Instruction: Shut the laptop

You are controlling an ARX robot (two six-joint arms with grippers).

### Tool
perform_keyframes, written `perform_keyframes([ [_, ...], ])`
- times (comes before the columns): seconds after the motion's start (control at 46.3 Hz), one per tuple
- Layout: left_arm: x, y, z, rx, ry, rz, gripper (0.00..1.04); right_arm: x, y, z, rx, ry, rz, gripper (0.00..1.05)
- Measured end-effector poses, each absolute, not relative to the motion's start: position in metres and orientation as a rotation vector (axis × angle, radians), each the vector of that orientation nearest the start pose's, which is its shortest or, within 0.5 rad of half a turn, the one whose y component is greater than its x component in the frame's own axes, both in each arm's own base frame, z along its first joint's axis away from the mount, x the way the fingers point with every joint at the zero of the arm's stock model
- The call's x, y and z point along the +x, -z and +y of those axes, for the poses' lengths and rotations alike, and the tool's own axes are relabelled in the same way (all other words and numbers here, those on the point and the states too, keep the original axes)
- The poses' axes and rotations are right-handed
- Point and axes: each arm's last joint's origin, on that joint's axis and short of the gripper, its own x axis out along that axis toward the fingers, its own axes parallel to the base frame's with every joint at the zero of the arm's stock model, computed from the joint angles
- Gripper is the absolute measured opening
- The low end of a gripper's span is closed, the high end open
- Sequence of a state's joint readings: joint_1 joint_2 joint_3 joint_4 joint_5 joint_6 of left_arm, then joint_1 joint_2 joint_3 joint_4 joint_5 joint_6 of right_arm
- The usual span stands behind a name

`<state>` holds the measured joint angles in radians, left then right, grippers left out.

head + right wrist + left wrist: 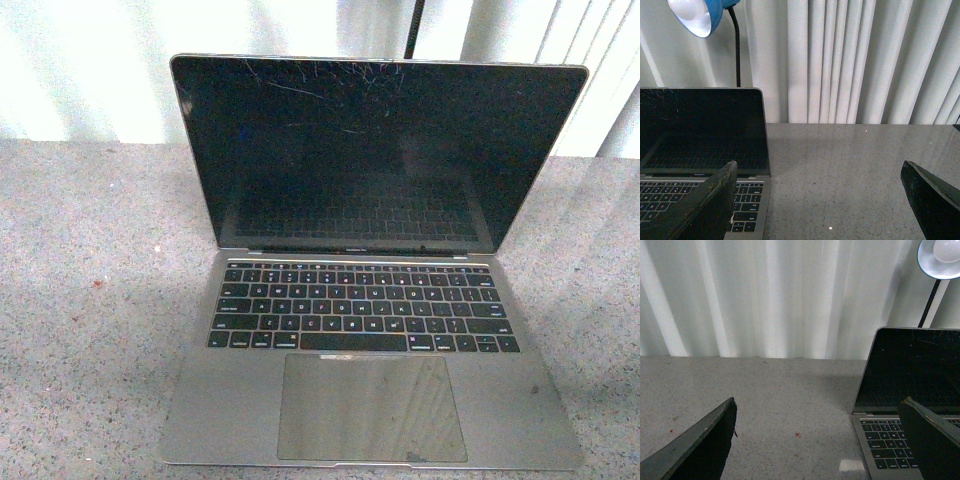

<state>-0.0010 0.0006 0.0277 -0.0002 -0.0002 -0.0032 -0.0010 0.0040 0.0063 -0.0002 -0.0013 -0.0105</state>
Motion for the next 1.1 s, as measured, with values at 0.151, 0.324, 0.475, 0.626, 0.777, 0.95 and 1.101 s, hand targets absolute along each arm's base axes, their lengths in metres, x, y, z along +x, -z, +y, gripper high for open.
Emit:
perform_keyframes([
  [0.151, 0.096, -0.1729, -0.0001, -0.004, 0.001, -0.027, 0.98, 0.0976, -0.1653, -0.0001, -0.01, 0.0, -0.002, 0.97],
  [0.324, 0.096, -0.1729, -0.0001, -0.003, 0.001, -0.027, 0.98, 0.0976, -0.1653, -0.0001, -0.01, 0.0, -0.002, 0.97],
  [0.475, 0.096, -0.1729, -0.0001, -0.003, 0.001, -0.027, 0.98, 0.0976, -0.1653, -0.0001, -0.01, 0.0, -0.002, 0.97],
  [0.626, 0.096, -0.1729, -0.0001, -0.004, 0.001, -0.027, 0.98, 0.0976, -0.1653, -0.0001, -0.01, 0.0, -0.002, 0.97],
  [0.777, 0.096, -0.1729, -0.0001, -0.003, 0.001, -0.027, 0.98, 0.0976, -0.1653, -0.0001, -0.01, 0.0, -0.002, 0.97],
  [0.95, 0.096, -0.1729, -0.0001, -0.003, 0.001, -0.027, 0.98, 0.0976, -0.1653, -0.0001, -0.01, 0.0, -0.002, 0.97],
  [1.101, 0.096, -0.1729, -0.0001, -0.003, 0.001, -0.027, 0.98, 0.0976, -0.1653, -0.0001, -0.01, 0.0, -0.002, 0.97],
])
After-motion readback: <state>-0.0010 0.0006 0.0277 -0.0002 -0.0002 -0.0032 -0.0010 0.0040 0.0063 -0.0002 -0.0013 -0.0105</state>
